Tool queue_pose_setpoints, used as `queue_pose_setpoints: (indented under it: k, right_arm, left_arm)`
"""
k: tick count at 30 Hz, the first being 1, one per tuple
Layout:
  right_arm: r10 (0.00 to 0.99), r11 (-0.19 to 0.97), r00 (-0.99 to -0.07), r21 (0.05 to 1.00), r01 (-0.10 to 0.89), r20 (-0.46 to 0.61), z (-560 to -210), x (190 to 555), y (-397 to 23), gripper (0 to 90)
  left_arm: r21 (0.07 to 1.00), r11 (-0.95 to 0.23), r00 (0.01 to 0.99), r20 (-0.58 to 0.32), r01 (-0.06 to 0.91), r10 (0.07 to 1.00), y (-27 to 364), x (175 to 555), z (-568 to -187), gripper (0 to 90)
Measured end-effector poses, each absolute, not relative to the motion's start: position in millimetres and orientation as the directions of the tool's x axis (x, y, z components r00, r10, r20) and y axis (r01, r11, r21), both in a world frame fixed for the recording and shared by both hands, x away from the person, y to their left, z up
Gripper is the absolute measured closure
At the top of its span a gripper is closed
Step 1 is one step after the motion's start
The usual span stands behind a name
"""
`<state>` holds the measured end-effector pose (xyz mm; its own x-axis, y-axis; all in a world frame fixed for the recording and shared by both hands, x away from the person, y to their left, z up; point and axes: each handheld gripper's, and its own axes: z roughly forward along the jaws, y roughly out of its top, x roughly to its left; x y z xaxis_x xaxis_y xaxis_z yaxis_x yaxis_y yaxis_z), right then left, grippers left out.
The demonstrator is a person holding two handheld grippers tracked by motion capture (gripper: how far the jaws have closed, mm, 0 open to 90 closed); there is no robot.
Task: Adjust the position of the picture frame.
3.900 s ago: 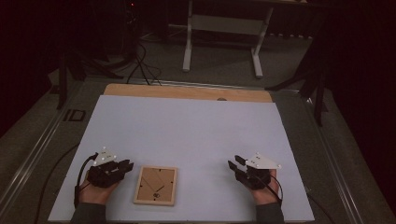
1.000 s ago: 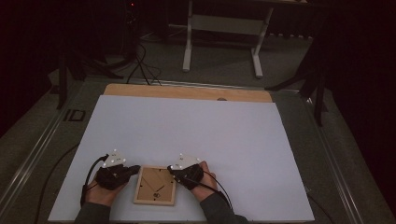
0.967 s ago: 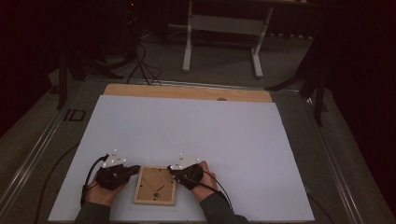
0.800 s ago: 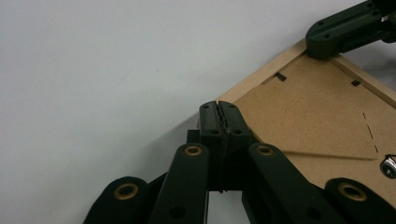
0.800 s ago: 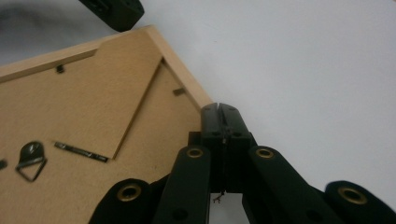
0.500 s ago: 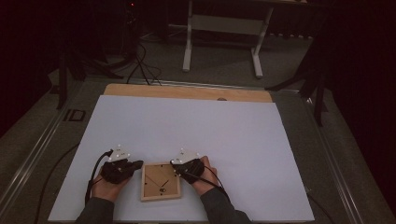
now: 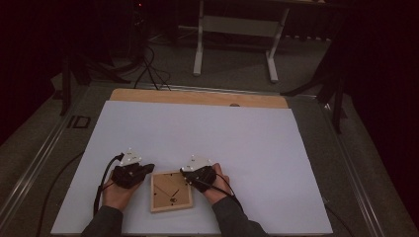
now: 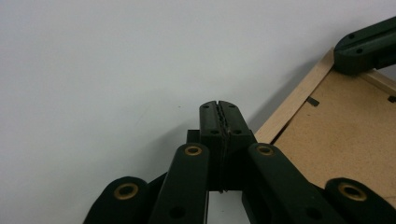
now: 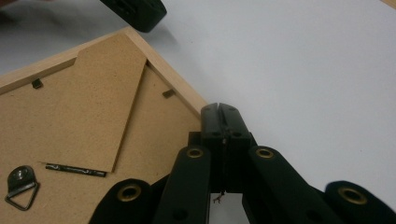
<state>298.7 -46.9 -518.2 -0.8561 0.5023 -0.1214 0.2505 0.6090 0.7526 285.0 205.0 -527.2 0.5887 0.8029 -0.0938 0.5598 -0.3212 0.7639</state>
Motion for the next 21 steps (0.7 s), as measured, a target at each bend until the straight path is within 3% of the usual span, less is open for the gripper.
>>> queue_pose_setpoints:
  k: [10, 21]
  right_arm:
    - [0.512, 0.62, -0.848, 0.742, 0.254, -0.137, -517, 305, -46, 89.9]
    - [0.547, 0.618, -0.825, 0.733, 0.283, -0.142, -516, 315, -45, 89.9]
  left_arm:
    - [0.758, -0.332, 0.615, -0.114, 0.561, 0.78, 202, 282, -528, 89.6]
    - [0.738, -0.438, 0.729, -0.105, 0.514, 0.677, 169, 265, -531, 89.7]
